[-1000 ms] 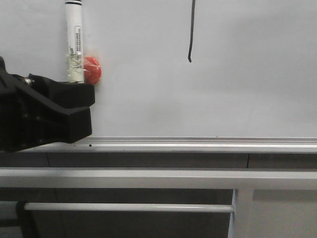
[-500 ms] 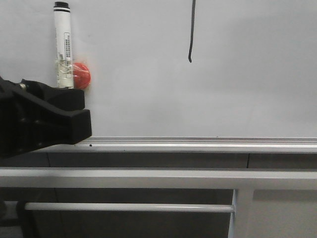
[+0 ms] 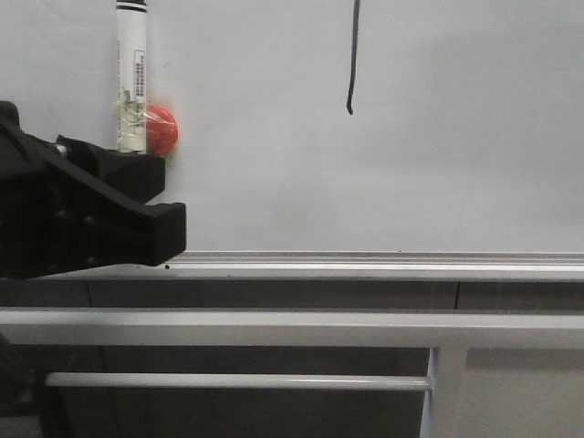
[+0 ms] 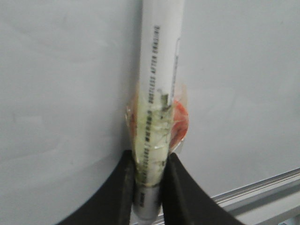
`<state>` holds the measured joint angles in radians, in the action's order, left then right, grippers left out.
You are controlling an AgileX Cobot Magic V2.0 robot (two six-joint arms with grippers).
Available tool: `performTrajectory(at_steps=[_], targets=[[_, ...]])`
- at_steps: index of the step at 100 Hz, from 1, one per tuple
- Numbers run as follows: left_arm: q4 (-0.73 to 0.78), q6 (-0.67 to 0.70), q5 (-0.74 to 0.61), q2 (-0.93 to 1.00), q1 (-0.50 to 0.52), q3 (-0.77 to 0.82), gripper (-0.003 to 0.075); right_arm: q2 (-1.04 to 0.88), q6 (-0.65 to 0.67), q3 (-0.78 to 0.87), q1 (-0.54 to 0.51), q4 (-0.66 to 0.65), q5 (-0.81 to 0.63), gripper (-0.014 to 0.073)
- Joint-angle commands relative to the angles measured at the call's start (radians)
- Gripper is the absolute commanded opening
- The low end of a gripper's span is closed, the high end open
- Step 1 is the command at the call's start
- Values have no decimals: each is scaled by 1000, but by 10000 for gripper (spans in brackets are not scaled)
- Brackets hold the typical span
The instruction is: Write number 1 on whiteboard
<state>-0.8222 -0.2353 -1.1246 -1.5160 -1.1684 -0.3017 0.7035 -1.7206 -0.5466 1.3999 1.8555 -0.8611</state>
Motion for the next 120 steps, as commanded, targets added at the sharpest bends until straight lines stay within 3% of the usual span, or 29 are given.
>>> performTrajectory(at_steps=[1, 38, 69, 101, 120], targets=[[-7, 1, -260, 24, 0, -29, -20, -3, -15, -23, -5, -53, 12, -64], [5, -73, -260, 24, 0, -29, -8, -3, -15, -23, -5, -53, 20, -64], [-10, -78, -260, 24, 0, -29, 234, -3, -15, -23, -5, -53, 28, -64], [0, -78, -260, 24, 0, -21, 260, -3, -15, -23, -5, -53, 28, -64], [81, -59, -260, 24, 0, 8, 367, -3, -15, -23, -5, -53, 28, -64]])
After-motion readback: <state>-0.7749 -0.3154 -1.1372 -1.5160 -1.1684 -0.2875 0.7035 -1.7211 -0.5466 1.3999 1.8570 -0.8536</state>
